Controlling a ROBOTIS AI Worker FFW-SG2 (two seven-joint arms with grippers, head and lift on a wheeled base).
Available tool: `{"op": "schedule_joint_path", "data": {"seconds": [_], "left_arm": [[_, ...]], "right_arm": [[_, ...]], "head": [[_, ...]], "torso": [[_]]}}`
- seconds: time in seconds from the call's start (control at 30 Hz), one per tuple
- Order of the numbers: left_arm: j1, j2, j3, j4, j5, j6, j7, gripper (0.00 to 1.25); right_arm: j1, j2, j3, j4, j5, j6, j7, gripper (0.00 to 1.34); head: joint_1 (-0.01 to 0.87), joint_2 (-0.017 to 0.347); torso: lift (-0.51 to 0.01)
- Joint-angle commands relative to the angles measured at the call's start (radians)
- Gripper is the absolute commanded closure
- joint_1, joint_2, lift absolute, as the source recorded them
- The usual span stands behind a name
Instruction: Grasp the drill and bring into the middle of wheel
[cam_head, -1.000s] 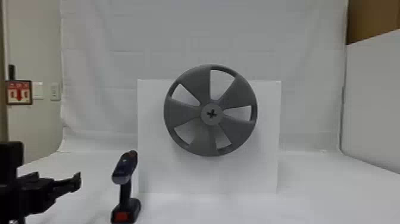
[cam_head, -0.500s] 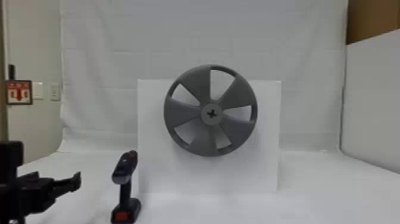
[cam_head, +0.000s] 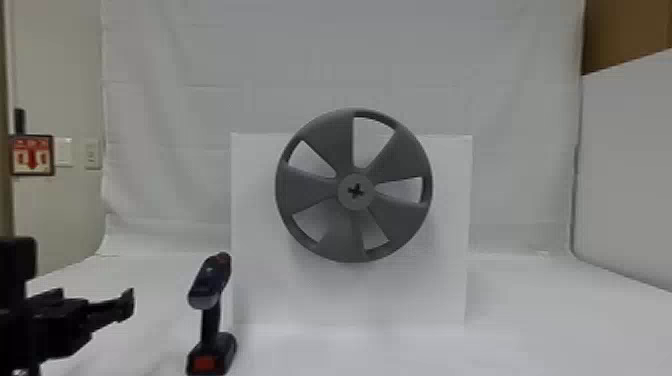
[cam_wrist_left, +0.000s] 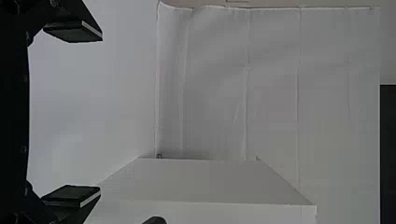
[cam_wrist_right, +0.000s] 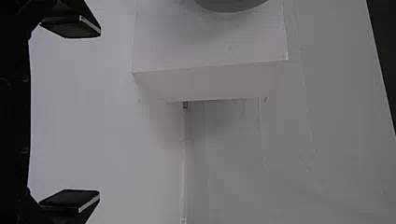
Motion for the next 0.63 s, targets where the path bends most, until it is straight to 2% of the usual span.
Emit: {"op": "schedule_joint_path", "data": {"seconds": [0.0,0.6], "left_arm": [[0.0,0.0,0.001,0.0,0.001,0.0,0.0,0.14],[-0.003,0.0,0.001,0.0,0.001,-0.002,0.0,0.14]], "right_arm": [[-0.002,0.003,-0.002,0.0,0.0,0.0,0.0,0.09],[-0.002,0.003,-0.002,0.0,0.003,0.0,0.0,0.09]], "head": [[0.054,0.031],[0.054,0.031]], "torso": [[-0.403],[-0.403]]}}
